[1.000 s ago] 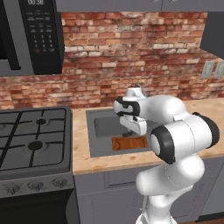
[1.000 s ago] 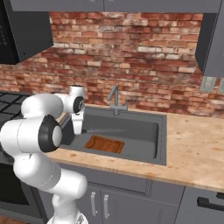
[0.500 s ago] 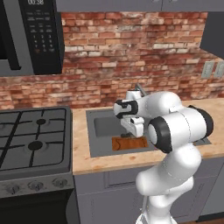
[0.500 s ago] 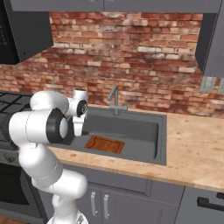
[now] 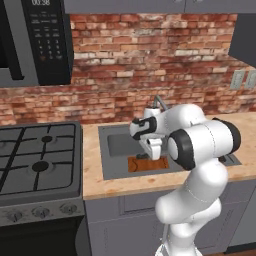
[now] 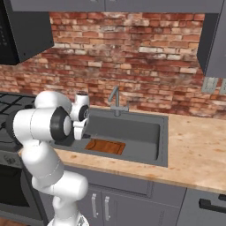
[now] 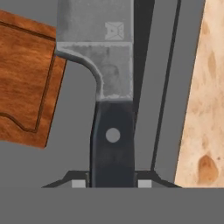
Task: Move the cutting board and knife to the sink. Then move spray from the cabinet to the counter.
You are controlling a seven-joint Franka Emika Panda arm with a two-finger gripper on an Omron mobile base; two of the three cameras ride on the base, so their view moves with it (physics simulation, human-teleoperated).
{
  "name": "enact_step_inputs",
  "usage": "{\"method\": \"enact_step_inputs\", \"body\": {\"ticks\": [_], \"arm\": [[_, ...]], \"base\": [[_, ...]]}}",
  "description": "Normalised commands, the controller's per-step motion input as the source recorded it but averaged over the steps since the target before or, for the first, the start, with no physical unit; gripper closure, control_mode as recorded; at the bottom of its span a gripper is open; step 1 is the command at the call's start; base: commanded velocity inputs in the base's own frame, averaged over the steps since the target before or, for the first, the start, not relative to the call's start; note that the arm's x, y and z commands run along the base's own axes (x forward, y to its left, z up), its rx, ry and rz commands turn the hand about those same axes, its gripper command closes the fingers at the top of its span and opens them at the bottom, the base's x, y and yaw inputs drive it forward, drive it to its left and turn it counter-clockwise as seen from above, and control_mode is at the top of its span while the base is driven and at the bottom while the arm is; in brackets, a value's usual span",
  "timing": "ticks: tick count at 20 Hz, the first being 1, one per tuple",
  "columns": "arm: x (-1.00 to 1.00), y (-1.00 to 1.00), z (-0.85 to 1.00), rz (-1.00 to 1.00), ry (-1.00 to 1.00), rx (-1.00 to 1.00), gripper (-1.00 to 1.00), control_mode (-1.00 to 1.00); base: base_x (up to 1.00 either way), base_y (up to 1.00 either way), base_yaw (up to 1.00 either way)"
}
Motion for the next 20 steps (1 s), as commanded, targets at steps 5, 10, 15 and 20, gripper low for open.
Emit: {"method": "enact_step_inputs", "body": {"ticks": [5, 10, 15, 20], "arm": [[0.13, 0.00, -0.17, -0.06, -0.05, -0.02, 1.00, -1.00], [0.15, 0.00, -0.16, -0.01, -0.05, -0.01, 1.00, -1.00], [0.18, -0.01, -0.14, 0.00, -0.03, 0.00, 1.00, -1.00], [0.19, -0.04, -0.17, 0.00, -0.01, -0.01, 1.00, -1.00]], "base": [[0.00, 0.00, 0.00], [0.00, 0.00, 0.00], [0.00, 0.00, 0.00], [0.00, 0.00, 0.00]]}}
